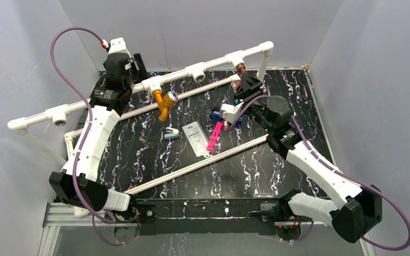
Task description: Install the water faucets
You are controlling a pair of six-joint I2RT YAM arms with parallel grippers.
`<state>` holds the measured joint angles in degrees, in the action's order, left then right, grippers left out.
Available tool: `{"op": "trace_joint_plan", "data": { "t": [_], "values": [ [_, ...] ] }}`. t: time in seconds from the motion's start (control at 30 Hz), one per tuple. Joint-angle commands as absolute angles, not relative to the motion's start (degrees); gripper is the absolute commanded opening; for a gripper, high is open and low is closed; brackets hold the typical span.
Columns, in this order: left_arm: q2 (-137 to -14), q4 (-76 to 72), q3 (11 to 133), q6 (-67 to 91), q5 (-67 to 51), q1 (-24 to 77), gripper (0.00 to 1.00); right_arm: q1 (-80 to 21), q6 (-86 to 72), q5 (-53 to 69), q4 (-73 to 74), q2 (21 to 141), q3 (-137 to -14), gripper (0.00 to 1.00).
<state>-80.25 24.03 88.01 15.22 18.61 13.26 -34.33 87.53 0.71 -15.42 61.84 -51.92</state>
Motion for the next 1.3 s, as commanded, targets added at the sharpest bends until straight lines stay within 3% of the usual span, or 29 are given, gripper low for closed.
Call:
{"op": "trace_joint_plan", "data": {
  "t": [0.0,0.13,0.27,0.3,0.77,1.27],
  "values": [
    [-81.7,36.6,84.8,14.7,15.7,14.5,0.69,-35.2,88.5,-2.8,-23.5,62.7,-52.2,0.57],
    [-81.7,36.6,84.9,14.6,15.8,14.5,0.69,-35.6,86.5,-3.9,-26.0,63.3,-51.6,0.39],
    [-81.6,36.6,84.9,14.6,15.8,14.5,0.69,-35.7,80.9,-5.2,-26.7,63.4,-51.9,0.04],
    [-81.6,36.6,84.9,14.6,15.8,14.5,0.69,-35.7,78.9,-5.5,-26.7,63.3,-52.0,0.01],
    [-81.6,36.8,85.3,14.6,15.8,14.4,0.69,-35.9,27.1,-7.2,-29.5,61.3,-52.8,0.01],
    [-81.1,36.6,84.8,14.6,15.7,14.4,0.69,-35.9,-32.9,-19.4,-24.7,62.5,-53.9,0.01]
  ]
}}
